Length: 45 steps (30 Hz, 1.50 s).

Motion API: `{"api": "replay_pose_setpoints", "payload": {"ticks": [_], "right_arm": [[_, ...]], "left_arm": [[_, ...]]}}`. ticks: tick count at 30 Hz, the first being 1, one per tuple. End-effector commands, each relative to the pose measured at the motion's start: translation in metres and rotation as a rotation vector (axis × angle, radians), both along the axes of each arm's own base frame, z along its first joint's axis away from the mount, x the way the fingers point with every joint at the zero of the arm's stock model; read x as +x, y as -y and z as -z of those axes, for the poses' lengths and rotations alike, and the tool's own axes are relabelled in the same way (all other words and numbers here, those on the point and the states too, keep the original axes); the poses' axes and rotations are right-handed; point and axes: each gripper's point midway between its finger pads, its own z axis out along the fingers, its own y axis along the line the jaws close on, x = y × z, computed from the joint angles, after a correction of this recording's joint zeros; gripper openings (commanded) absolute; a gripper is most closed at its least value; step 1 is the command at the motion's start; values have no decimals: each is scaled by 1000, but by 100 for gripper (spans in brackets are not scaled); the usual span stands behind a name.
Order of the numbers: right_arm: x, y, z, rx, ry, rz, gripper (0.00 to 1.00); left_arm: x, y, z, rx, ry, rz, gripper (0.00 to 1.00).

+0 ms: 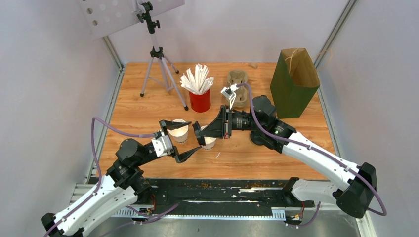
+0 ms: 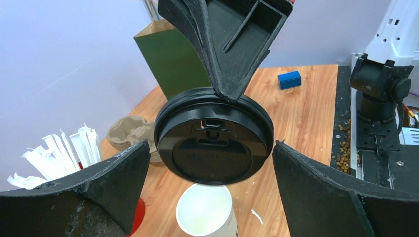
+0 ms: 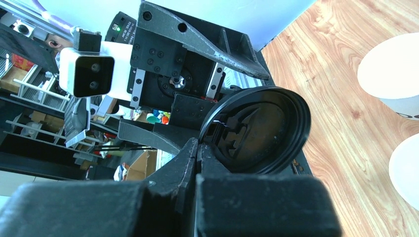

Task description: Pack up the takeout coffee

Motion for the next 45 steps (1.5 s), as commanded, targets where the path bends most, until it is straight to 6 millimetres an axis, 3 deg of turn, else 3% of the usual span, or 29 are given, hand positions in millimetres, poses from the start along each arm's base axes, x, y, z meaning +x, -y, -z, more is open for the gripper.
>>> {"api": "replay_pose_setpoints", "payload": {"ticks": [1, 8, 15, 19, 22, 25, 29, 30, 35, 38, 39, 40, 45], "right_arm": [[-1, -4, -32, 94, 56, -3, 0], [-4, -8, -29, 90, 48, -17, 0], [-3, -6, -25, 79, 41, -3, 0], [-3, -5, -24, 77, 41, 3, 0], [-2, -5, -22, 71, 39, 9, 1], [0, -5, -17, 51, 31, 20, 10], [4, 1, -15, 16, 47, 67, 30], [6, 4, -15, 6, 62, 89, 39], [20, 26, -6, -87, 106, 240, 69], [34, 45, 7, -166, 125, 363, 84], [36, 50, 11, -188, 135, 389, 95], [38, 56, 14, -208, 147, 412, 99], [42, 82, 24, -283, 192, 505, 100]], "left_arm": [[-3, 0, -13, -25, 63, 9, 100], [-5, 2, -13, -17, 80, 30, 98], [-9, 5, -9, 13, 88, 58, 88], [-9, 3, -8, 26, 85, 50, 77], [-7, 1, -10, 21, 80, 34, 75], [-5, 0, -11, 16, 68, 22, 75], [1, -4, -4, 61, 14, -19, 78], [2, -7, -1, 81, -11, -34, 78], [17, -20, 14, 192, -181, -151, 78], [35, -28, 25, 277, -334, -277, 75], [39, -29, 27, 307, -384, -303, 75], [42, -30, 32, 350, -439, -327, 75], [56, -28, 39, 524, -653, -428, 72]]}}
